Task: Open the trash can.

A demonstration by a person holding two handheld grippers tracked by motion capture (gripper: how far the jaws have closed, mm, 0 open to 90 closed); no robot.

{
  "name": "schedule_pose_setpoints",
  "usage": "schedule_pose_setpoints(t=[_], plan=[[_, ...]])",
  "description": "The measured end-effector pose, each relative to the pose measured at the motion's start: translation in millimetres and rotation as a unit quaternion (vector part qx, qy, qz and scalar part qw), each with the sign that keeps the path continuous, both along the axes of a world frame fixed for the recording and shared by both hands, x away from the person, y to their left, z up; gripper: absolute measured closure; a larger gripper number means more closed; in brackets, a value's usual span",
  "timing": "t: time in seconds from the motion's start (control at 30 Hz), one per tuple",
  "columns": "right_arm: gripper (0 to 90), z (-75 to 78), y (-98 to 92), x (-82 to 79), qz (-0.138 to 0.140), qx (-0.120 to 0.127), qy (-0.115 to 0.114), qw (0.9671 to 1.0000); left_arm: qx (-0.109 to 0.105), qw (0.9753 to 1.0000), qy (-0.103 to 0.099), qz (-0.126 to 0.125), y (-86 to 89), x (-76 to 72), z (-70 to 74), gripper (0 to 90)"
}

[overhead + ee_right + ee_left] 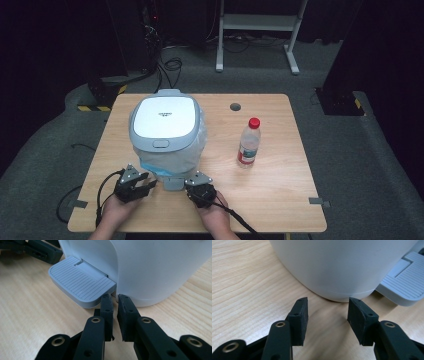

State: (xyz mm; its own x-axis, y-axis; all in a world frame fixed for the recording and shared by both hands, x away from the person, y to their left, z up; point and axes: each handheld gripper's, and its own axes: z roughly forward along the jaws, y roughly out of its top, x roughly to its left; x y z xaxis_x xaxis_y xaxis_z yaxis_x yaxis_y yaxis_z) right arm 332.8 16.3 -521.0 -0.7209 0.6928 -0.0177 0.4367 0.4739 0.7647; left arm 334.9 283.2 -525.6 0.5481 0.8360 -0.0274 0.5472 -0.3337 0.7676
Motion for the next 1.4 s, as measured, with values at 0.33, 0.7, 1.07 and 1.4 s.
schedule_pose_setpoints(t=[0.33, 0.7, 1.07, 1.4], plan=[[82.0, 1.7, 5.6, 19.0, -0.007, 0.0, 0.008, 0.9999, -0.004, 0.9996, 0.004, 0.029, -0.8, 8.7, -0.9, 51.0], [78.1, 3.5, 10.9, 20.7, -0.001, -0.007, 0.005, 1.0, 0.006, 0.9997, -0.002, 0.023, -1.5, 5.3, -1.7, 46.5], [72.3, 9.5, -36.8, -2.3, -0.012, -0.031, -0.014, 0.9993, 0.012, 0.9999, -0.007, 0.0, -1.9, -1.6, -1.7, 41.7], [61.5, 4.3, -118.2, -3.7, -0.109, -0.009, -0.015, 0.9939, 0.005, 0.9996, -0.022, -0.014, -4.2, -12.5, 1.1, 41.5]])
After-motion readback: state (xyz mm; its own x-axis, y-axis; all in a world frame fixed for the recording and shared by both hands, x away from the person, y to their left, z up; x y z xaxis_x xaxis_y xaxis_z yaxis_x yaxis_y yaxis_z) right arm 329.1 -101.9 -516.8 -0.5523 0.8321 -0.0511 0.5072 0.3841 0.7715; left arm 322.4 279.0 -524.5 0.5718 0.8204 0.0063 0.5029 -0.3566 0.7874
